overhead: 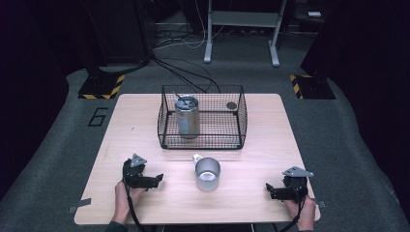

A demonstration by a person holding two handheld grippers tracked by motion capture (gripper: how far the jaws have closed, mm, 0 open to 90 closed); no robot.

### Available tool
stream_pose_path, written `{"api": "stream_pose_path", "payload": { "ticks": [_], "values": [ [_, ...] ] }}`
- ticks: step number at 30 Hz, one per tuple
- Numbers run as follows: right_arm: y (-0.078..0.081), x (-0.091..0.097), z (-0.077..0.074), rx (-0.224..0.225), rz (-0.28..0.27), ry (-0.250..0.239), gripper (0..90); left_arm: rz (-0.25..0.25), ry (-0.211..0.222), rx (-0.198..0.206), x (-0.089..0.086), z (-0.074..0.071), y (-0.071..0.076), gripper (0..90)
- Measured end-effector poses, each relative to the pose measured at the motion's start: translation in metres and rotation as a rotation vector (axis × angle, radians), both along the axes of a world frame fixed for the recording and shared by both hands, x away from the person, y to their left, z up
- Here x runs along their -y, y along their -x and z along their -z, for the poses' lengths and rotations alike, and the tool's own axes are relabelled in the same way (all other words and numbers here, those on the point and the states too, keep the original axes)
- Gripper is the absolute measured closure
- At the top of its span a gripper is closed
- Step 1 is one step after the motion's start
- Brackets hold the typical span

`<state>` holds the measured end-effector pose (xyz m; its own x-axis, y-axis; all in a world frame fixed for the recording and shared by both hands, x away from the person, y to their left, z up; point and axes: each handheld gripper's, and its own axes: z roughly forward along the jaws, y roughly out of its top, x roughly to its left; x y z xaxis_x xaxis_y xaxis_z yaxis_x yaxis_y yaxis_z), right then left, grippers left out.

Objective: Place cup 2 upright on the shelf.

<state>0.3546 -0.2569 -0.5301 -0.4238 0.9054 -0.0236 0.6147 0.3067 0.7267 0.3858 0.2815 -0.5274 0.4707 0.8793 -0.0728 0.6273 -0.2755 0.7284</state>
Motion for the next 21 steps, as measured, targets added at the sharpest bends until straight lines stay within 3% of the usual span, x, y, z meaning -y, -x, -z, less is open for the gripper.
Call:
{"api": "stream_pose_path", "payload": {
  "ticks": [3,8,16,21],
  "values": [
    [-0.0003,0.0002,0.0,0.001,0.001,0.002,0.0,-0.01,-0.013,0.015,0.0008,0.0028,0.0002,0.2],
    [-0.0022,0.0019,-0.0001,-0.018,0.012,-0.013,0.0,0.0,-0.089,0.02,0.0038,0.003,-0.0012,0.0],
    [-0.0048,0.0049,-0.0032,-0.042,0.028,-0.02,1.3,-0.01,-0.086,0.02,0.0061,0.0034,-0.001,0.2],
    [-0.0051,-0.0035,-0.0096,-0.06,0.014,-0.067,1.3,-0.009,-0.088,0.019,0.0063,0.0033,-0.0011,0.1]
  ]
}}
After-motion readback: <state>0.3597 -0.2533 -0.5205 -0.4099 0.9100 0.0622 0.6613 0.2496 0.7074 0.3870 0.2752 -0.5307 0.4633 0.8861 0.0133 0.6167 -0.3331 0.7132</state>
